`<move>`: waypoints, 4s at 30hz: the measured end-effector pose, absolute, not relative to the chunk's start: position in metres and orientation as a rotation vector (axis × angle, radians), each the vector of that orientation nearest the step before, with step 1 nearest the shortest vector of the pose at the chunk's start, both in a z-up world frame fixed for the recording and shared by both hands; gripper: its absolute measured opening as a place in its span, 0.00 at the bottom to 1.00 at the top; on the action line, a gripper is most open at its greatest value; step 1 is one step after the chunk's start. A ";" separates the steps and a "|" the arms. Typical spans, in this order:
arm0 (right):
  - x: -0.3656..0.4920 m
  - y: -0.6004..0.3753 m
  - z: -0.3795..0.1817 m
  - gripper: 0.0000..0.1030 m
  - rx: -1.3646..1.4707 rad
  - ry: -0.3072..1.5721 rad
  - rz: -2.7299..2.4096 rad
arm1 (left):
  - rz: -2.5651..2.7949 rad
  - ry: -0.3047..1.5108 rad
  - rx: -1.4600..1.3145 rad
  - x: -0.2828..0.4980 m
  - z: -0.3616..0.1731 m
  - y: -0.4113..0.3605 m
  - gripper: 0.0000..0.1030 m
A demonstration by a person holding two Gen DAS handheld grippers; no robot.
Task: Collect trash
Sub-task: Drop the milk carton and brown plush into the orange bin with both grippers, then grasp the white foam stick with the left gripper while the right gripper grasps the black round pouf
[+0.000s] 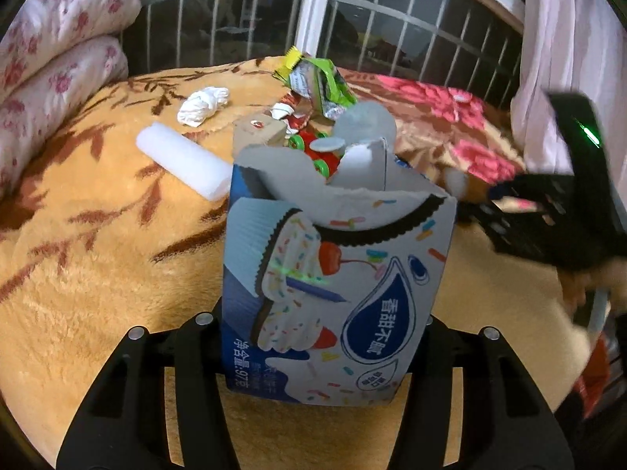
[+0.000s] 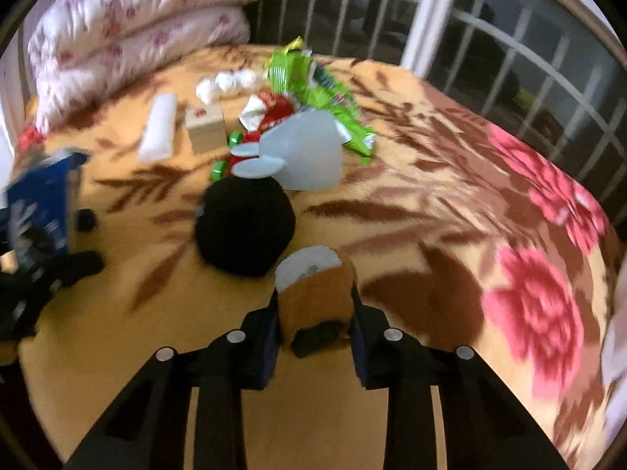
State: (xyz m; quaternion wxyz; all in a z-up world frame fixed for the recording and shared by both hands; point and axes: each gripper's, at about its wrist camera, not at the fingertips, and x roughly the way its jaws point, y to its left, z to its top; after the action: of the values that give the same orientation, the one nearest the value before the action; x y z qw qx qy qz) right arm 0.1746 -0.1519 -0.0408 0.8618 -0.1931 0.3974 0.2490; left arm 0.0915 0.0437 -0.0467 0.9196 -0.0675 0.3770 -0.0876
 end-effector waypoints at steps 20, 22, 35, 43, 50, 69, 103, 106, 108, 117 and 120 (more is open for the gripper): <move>-0.087 -0.218 -0.074 0.30 -0.088 0.830 0.565 | -0.278 0.801 0.090 -0.054 -0.053 -0.020 0.50; -0.100 -0.220 -0.092 0.30 -0.078 0.891 0.582 | -0.301 0.832 0.114 -0.070 -0.065 -0.026 0.50; -0.093 -0.188 -0.197 0.31 -0.211 1.199 0.505 | -0.340 1.138 0.290 -0.077 -0.187 -0.044 0.51; -0.065 -0.173 -0.253 0.31 -0.186 1.395 0.488 | -0.327 1.299 0.348 -0.060 -0.241 -0.045 0.51; -0.057 -0.172 -0.259 0.50 -0.163 1.432 0.458 | -0.307 1.326 0.397 -0.060 -0.251 -0.054 0.68; -0.091 -0.201 -0.216 0.57 -0.137 1.303 0.452 | -0.357 1.228 0.289 -0.074 -0.204 -0.042 0.68; 0.219 -0.080 -0.060 0.57 -0.258 0.933 0.368 | 0.014 0.880 -0.152 0.068 -0.026 0.097 0.87; 0.217 -0.097 -0.059 0.53 -0.161 0.918 0.393 | 0.032 0.898 -0.170 0.092 -0.027 0.098 0.87; 0.212 -0.110 -0.055 0.52 -0.089 0.903 0.391 | 0.043 0.913 -0.186 0.108 -0.028 0.098 0.87; 0.175 -0.172 -0.062 0.53 0.185 0.876 0.414 | 0.218 0.925 -0.207 0.180 -0.032 0.095 0.87; 0.173 -0.178 -0.064 0.53 0.237 0.862 0.440 | 0.291 0.941 -0.282 0.203 -0.036 0.104 0.87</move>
State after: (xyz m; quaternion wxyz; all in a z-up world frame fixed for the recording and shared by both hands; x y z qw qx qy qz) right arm 0.1733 -0.1783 -0.0645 0.8785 0.1135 0.4133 0.2112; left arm 0.2034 0.1041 -0.0355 0.8717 -0.1347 0.4501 0.1393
